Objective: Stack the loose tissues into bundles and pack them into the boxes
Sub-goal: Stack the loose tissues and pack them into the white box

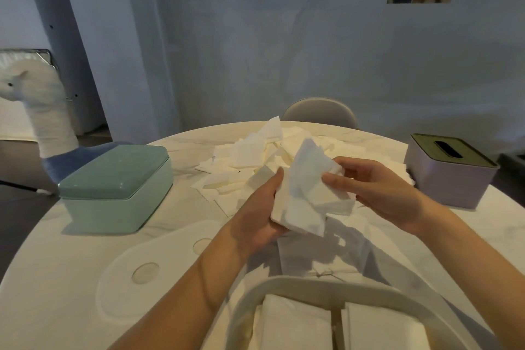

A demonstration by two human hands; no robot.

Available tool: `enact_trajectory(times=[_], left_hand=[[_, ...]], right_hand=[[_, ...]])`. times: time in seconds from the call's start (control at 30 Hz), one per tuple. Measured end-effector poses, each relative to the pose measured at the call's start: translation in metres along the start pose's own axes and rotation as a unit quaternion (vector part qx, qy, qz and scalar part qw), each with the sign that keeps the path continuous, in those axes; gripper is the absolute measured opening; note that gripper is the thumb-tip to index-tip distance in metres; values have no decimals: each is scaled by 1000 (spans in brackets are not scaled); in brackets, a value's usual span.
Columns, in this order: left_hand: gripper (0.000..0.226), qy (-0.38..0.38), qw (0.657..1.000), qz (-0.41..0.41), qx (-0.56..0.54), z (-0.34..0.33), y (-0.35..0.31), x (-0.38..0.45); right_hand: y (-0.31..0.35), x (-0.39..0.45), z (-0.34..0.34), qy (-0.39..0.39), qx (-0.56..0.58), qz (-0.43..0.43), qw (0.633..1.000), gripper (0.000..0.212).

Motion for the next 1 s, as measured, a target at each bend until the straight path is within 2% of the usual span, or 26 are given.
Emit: enact_trajectory(times=[0.1,0.17,0.3,0.43,0.53,0.7,0.77,0.83,0.9,1.0], left_hand=[[66,8,1000,-5,-8,-8,4,-1],[64,7,1000,-11,-12,-14,7,-5],[62,-23,999,-13,-44,-15,8,-6],[62,-6,999,-7,-36,-14,9,-5],[64,4,1000,15,-24,-15,9,-7],[57,-5,998,32,-45,-21,10,-14],[54,-15,999,14,-34,-21,10,-14],[58,-24,1000,7,-18,-18,9,-13],[59,-42,999,6,-27,-16,8,-13],[45,-53,998,-9,-45,-12,4,-15]], right_hand=[[-11,8,-3,-95,-195,30,976,26],[-14,10,-4,-125,-258,27,958,29],[-17,9,2,-142,-254,18,957,35],[-15,9,5,-154,-216,23,964,30],[-15,10,2,-149,-208,23,966,34],[-19,12,-1,-154,-271,44,949,46],[-19,12,2,-172,-260,29,950,47],[-17,11,6,-169,-213,22,962,39],[-10,9,8,-157,-128,35,979,25],[4,4,9,-115,16,39,992,15]])
Point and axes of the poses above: each hand's wrist, its own x-axis towards the middle knuckle, its own z-axis out of the back of the hand, y = z × x, the point moved 2 cm from there along x, towards the middle knuckle, and after that the axes turned 4 degrees about z, right-handed, at the moved point
